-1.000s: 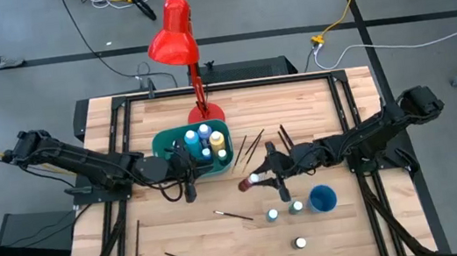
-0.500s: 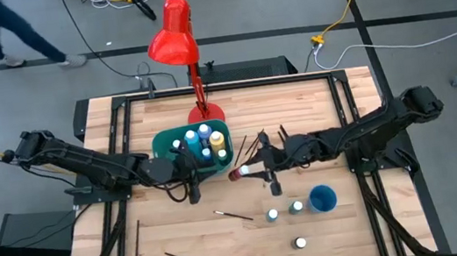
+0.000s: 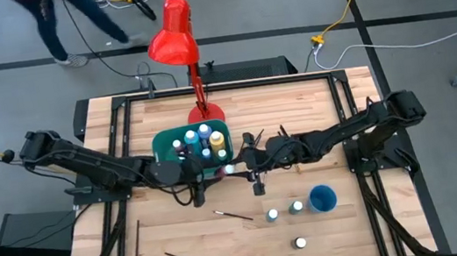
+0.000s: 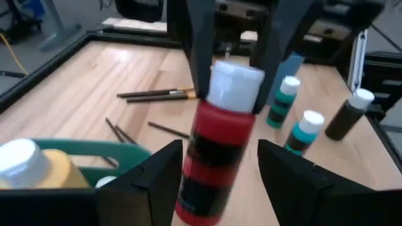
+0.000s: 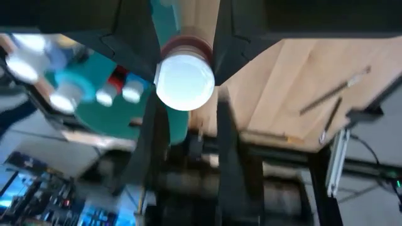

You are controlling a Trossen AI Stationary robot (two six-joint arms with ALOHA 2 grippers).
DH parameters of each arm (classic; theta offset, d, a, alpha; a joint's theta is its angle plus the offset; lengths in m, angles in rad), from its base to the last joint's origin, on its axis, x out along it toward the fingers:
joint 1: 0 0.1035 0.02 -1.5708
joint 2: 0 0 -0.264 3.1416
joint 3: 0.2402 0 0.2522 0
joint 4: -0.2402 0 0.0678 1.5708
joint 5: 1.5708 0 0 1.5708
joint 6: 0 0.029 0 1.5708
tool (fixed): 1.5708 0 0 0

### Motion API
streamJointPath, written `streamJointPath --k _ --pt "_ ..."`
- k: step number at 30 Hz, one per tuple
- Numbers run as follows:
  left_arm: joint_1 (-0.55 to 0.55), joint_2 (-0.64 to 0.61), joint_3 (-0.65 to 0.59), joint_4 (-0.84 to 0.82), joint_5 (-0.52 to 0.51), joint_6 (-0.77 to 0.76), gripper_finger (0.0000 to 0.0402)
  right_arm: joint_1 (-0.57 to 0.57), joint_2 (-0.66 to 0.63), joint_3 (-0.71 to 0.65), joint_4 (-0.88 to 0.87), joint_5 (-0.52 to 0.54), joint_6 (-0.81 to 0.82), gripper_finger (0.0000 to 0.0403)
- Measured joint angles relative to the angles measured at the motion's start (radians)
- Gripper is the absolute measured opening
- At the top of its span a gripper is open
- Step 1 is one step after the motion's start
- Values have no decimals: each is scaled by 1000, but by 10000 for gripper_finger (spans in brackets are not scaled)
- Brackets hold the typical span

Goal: Pick & Place Paint Supplies
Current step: Put the small red paint bottle into the green bin

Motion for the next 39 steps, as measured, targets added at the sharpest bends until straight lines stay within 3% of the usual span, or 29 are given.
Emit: streamJointPath --k 17,24,32,39 --pt "28 142 4 164 18 80 215 -34 0 9 -34 -52 44 134" --pt "26 138 4 196 -7 91 211 -34 0 9 -58 -52 51 134" --pt "26 138 4 195 -7 73 160 -34 -1 10 -69 -54 53 134" --pt "26 138 4 190 -3 68 176 -34 -2 10 -69 -52 52 134"
